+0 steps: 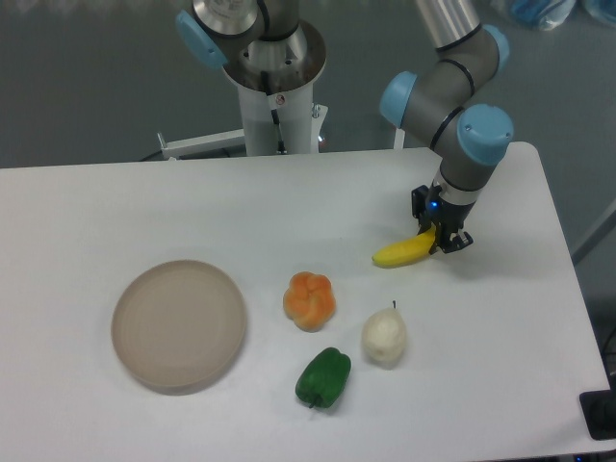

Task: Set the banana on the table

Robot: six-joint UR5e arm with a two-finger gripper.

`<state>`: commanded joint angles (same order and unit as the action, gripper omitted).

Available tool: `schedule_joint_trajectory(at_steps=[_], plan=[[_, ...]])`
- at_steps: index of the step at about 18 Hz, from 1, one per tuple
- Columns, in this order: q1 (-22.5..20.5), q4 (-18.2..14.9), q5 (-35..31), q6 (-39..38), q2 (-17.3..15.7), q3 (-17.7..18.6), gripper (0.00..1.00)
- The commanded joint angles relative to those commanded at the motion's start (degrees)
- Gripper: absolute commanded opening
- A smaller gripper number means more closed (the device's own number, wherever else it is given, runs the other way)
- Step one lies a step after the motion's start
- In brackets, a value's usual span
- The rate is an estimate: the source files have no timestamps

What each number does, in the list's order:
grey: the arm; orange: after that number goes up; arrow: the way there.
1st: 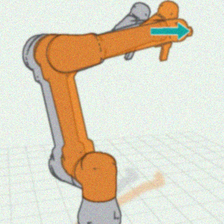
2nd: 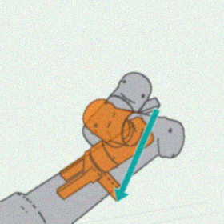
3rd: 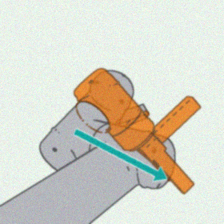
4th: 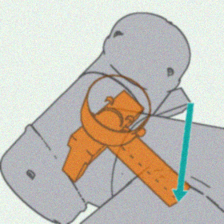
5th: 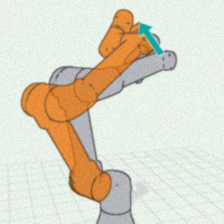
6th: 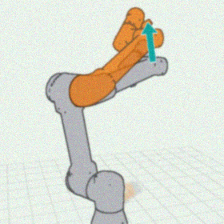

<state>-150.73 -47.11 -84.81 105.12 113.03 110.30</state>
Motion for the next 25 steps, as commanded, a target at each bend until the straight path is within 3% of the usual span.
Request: schedule_joint_trajectory(at_steps=[9,15,21,25], plan=[[-0.09,0.0,-0.62,-0.09,0.26,-0.09,0.39],[-0.17,0.0,-0.44,-0.61,0.09,-0.61,0.81],[-0.18,-0.09,-0.18,-0.88,-0.53,-1.49,0.99],[1.14,-0.18,0.0,-3.06,-1.05,-4.03,1.0]])
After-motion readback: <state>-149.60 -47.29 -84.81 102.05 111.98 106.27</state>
